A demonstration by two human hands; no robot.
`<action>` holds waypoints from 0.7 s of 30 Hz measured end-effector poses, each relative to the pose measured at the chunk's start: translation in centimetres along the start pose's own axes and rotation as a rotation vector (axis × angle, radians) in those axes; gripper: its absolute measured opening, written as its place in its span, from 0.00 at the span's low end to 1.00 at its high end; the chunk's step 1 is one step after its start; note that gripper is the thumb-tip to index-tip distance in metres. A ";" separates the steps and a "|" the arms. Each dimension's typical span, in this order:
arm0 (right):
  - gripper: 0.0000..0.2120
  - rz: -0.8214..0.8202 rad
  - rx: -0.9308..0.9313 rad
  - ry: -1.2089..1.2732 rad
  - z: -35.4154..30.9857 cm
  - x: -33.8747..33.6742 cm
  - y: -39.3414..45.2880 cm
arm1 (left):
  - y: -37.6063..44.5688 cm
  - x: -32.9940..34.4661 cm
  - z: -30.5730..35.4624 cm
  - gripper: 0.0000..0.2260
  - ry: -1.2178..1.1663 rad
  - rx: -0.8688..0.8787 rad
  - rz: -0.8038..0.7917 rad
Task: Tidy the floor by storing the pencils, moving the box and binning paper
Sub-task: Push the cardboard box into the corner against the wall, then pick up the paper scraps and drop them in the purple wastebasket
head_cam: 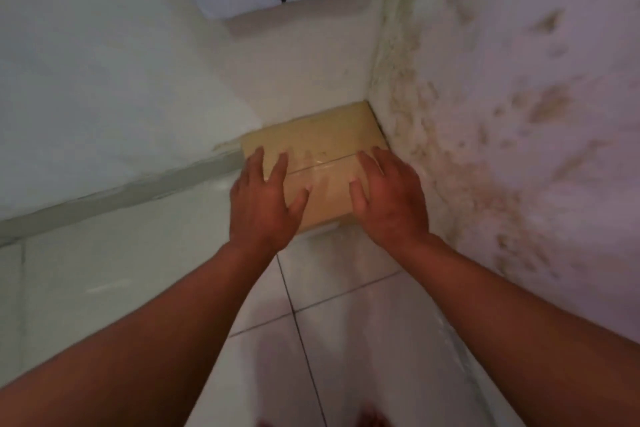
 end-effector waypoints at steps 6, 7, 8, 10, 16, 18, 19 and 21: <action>0.17 -0.023 0.005 0.079 -6.7 -14.5 1.2 | -1.5 -15.8 4.7 0.24 0.020 0.210 0.059; 0.18 -0.021 0.001 0.080 -8.1 -17.6 1.7 | -1.5 -19.1 5.6 0.24 0.026 0.246 0.070; 0.18 -0.013 -0.008 0.079 -9.6 -20.8 2.2 | -1.6 -22.7 6.8 0.24 0.030 0.278 0.077; 0.19 0.007 -0.014 0.070 -12.2 -26.2 3.1 | -1.7 -28.6 8.7 0.25 0.042 0.323 0.104; 0.21 0.133 0.036 0.104 -20.3 -41.1 5.8 | -2.6 -44.9 13.8 0.23 0.010 0.410 0.190; 0.21 0.182 0.042 0.112 -22.5 -44.8 6.3 | -2.7 -49.1 15.0 0.23 -0.004 0.439 0.215; 0.21 0.196 0.042 0.115 -23.3 -46.1 6.4 | -2.5 -50.7 15.5 0.23 -0.014 0.452 0.225; 0.21 0.216 0.050 0.112 -24.9 -48.7 6.6 | -2.1 -53.8 16.3 0.23 -0.040 0.486 0.242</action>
Point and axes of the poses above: each hand's wrist, its own y-axis towards the middle knuckle, its own x-axis out of the palm, z = x × y, the point moved 1 cm from there along y, towards the middle knuckle, and after that the axes turned 7 degrees about y, right-handed, at the moved point
